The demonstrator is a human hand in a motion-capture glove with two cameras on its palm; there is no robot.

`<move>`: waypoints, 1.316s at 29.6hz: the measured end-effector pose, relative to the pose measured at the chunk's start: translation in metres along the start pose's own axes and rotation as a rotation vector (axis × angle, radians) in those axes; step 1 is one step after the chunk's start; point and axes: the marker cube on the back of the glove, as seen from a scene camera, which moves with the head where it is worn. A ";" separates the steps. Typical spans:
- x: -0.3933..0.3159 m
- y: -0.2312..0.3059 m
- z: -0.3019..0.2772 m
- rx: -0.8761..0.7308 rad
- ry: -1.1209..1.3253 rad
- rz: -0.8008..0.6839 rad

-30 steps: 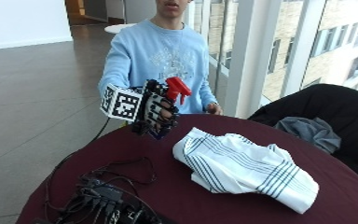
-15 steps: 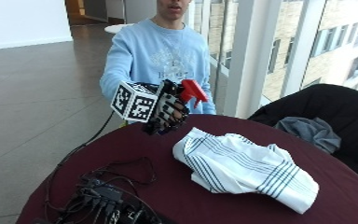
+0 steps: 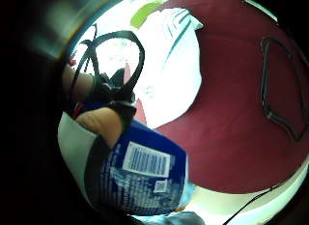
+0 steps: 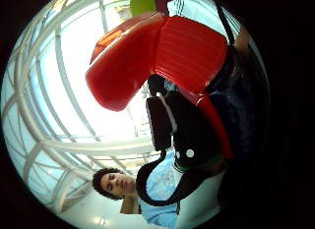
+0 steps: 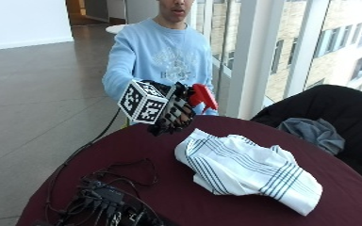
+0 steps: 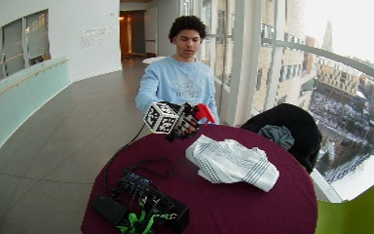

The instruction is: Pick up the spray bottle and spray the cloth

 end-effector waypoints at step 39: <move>0.000 -0.009 0.014 -0.025 0.060 0.059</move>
